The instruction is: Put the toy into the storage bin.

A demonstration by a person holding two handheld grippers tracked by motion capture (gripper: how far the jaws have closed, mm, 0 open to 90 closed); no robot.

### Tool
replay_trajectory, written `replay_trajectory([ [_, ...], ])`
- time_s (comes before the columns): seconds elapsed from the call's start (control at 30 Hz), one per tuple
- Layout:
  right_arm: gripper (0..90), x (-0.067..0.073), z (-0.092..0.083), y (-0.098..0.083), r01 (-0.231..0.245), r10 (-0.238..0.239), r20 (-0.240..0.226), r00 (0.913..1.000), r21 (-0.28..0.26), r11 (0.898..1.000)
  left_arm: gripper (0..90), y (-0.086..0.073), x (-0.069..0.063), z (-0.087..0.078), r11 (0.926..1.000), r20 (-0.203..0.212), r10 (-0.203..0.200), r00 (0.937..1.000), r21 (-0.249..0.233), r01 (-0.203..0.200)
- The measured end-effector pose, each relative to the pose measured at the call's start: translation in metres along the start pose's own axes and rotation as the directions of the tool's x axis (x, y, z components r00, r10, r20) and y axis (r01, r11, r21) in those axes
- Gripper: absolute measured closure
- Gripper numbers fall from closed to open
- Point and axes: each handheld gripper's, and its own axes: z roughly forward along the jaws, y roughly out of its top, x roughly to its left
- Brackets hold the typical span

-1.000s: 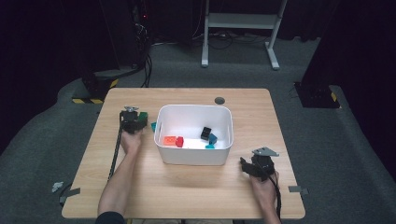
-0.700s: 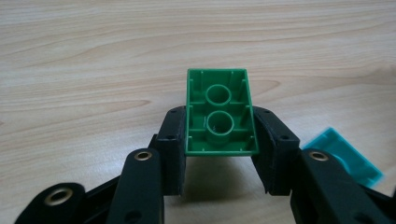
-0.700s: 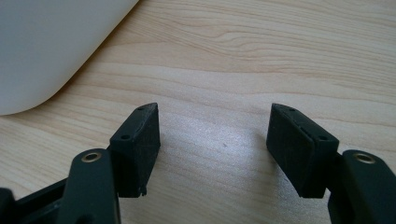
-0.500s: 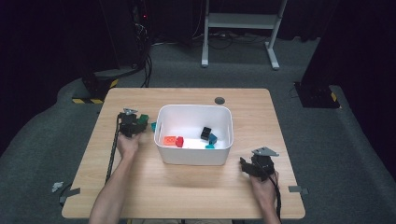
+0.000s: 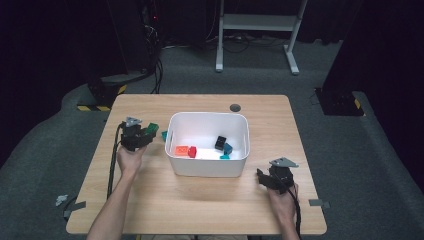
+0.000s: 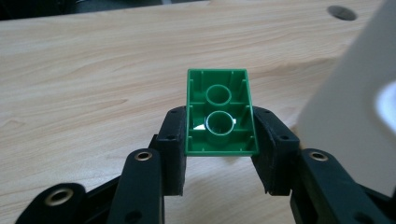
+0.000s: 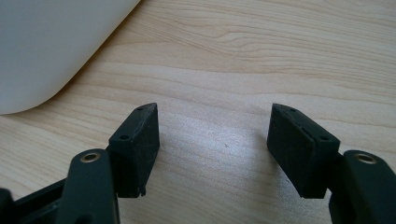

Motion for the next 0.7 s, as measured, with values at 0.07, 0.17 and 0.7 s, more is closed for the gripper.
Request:
replay_trajectory([
  [0.07,34.5,0.000,0.000,0.000,0.000,0.000,0.000,1.0000,0.000,1.000,58.8,0.003,-0.004,-0.008,0.9998,0.014,0.015,0.9998,-0.010,-0.015],
  [0.17,33.8,0.000,0.000,0.000,0.000,0.000,-0.001,1.0000,0.001,1.000,58.8,0.006,-0.007,-0.017,0.9998,0.029,0.015,0.9995,-0.017,-0.014],
  [0.7,33.7,0.000,0.000,0.000,0.006,-0.006,-0.006,1.0000,0.001,1.000,58.8,0.012,-0.009,-0.052,0.9983,0.063,0.042,0.9971,-0.044,-0.040],
])
